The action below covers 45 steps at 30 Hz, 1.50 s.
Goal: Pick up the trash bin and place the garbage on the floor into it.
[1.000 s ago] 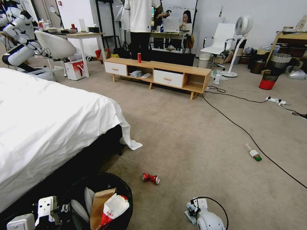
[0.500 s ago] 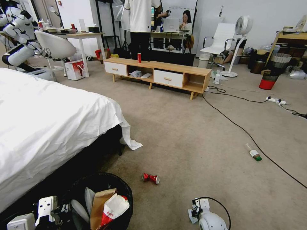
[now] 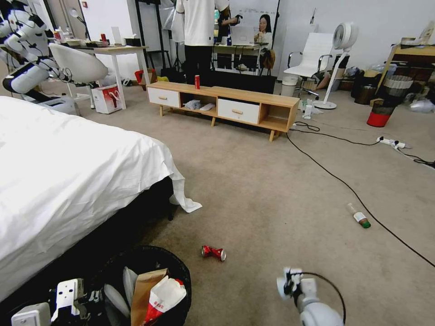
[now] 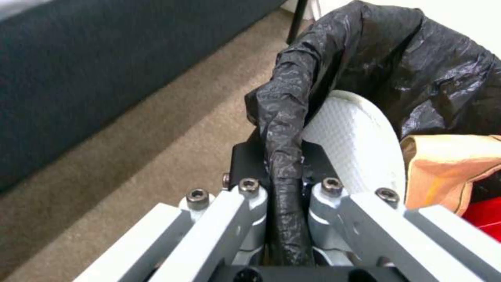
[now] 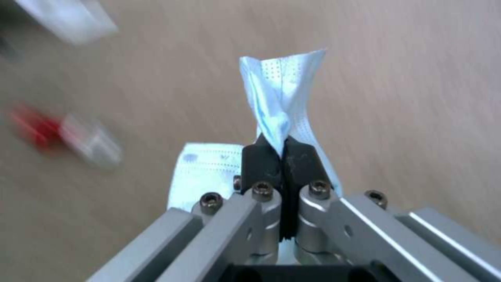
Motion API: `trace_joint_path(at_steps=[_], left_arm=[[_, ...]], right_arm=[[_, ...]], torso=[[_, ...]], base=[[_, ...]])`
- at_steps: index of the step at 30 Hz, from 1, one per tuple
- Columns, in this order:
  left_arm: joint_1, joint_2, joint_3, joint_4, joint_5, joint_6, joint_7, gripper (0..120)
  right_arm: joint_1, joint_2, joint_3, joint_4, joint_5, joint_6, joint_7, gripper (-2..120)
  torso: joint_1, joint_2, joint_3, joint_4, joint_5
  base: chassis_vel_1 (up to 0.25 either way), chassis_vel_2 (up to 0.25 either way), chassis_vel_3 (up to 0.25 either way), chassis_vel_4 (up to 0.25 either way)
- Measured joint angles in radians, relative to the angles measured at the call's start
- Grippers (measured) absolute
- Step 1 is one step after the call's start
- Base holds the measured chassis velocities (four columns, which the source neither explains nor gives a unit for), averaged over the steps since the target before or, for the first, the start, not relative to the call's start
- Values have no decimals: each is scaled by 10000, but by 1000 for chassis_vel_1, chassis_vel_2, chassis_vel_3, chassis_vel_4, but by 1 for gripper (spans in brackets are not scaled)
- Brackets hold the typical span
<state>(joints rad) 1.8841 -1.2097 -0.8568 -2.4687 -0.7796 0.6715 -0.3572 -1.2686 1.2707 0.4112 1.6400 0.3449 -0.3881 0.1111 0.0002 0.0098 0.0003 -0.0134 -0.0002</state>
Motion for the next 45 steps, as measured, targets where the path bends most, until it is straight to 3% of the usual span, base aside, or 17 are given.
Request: trace_joint_path(at_steps=[1, 4, 7, 9, 15, 21, 24, 30, 39, 45], left_arm=[[0, 0, 0, 0, 0, 0, 0, 4], [-45, -19, 58, -1, -520, 23, -62, 4], [-68, -20, 54, -2, -682, 23, -88, 4], [-131, -25, 13, 2, -1112, 23, -122, 4], [-212, -33, -63, 53, -1569, -12, -127, 4], [-219, -39, -79, 54, -1685, -26, -134, 4], [-235, -48, -84, 3, -1746, -31, -155, 4], [-230, -81, -73, -91, -1776, -31, -192, 4], [-193, -219, -17, -196, -1743, 28, -235, 4], [-178, -276, -47, -210, -1736, 34, -209, 4]], right_arm=[[0, 0, 0, 0, 0, 0, 0, 0], [-84, -713, -128, 2473, 1919, 856, -444, 0], [-22, -909, -172, 2811, 2231, 957, -552, 0], [165, -1550, -301, 3641, 3050, 1172, -812, 0], [530, -2566, -414, 4564, 4226, 1498, -1509, 0], [650, -3035, -360, 4971, 5003, 1768, -2442, 0], [503, -3488, -335, 5405, 5327, 2106, -3658, 0], [608, -3889, -667, 5888, 5521, 2199, -4524, 0], [2688, -4287, -2882, 6150, 6487, 1979, -5194, 0], [4078, -3997, -4478, 5671, 6613, 1963, -5256, 0]], torso=[[0, 0, 0, 0, 0], [0, 0, 1, 2, 2], [0, 0, 0, 3, 5], [0, 0, 0, 3, 1], [0, 0, 1, 2, 4], [0, 0, 1, 2, 4], [-1, 0, 0, 0, 2], [0, 0, 1, -1, 3], [0, 1, 0, 2, 1], [-1, 0, 1, 4, 2]], base=[[0, 0, 0, 0], [0, 0, 0, 0], [0, 0, 0, 0], [0, 0, 0, 0], [0, 0, 0, 0], [0, 0, 0, 0], [0, 0, 0, 0], [0, 0, 0, 0], [0, 0, 0, 0], [0, 0, 0, 0]])
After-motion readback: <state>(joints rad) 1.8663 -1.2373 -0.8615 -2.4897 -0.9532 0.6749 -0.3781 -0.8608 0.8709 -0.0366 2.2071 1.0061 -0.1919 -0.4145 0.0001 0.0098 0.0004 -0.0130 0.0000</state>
